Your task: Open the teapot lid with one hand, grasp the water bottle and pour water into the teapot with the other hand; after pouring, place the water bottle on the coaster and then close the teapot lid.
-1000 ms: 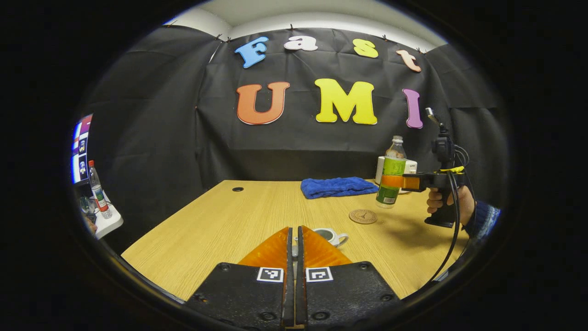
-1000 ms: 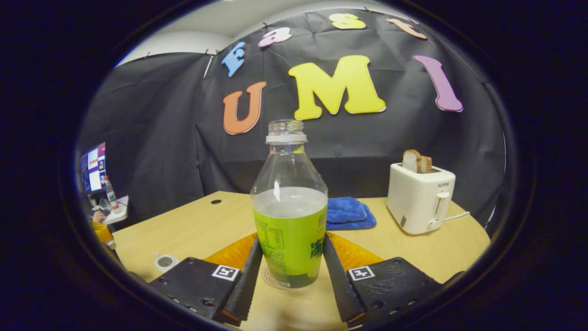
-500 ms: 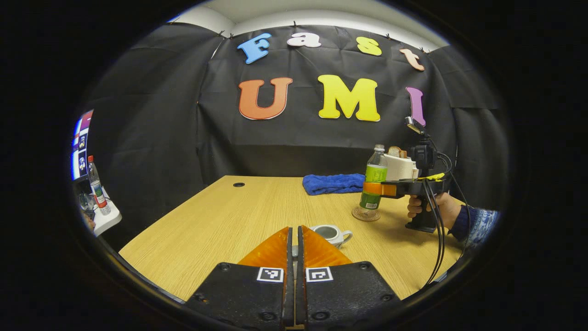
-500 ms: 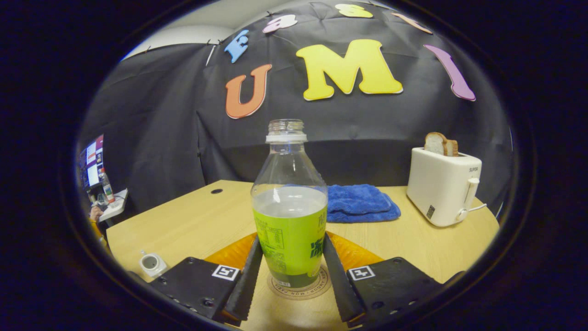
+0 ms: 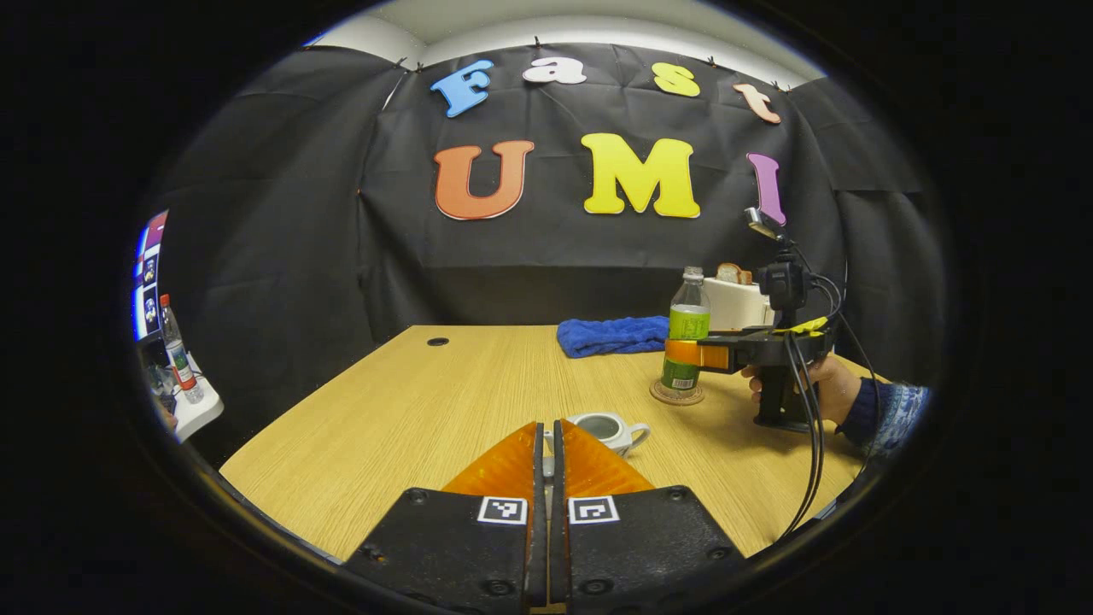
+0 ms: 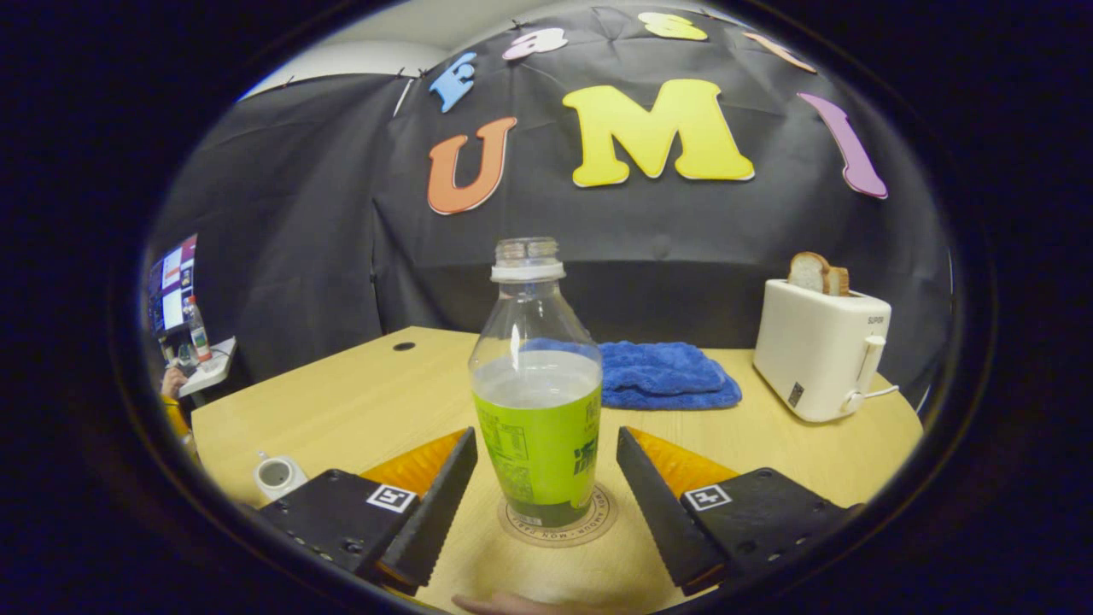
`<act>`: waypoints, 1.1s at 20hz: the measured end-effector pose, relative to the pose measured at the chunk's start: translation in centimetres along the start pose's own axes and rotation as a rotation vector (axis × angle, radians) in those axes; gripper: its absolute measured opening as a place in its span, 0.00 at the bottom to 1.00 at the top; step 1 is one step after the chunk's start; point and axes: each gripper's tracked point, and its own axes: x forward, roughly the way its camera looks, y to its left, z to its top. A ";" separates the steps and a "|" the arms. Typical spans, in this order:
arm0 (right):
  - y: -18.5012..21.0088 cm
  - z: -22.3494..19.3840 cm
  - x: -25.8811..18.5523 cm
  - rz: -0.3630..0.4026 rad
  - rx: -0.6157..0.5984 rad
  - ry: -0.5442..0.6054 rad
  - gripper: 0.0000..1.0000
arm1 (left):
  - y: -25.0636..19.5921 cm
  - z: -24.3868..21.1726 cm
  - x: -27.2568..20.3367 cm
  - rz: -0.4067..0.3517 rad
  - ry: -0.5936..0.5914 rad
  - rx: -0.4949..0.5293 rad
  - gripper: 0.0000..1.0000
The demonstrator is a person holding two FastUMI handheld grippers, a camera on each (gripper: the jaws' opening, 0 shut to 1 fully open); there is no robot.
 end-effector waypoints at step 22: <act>-1.8 -1.8 -19.3 -0.056 -0.045 -0.213 0.96 | -2.8 2.9 9.1 0.011 -0.073 -0.061 0.04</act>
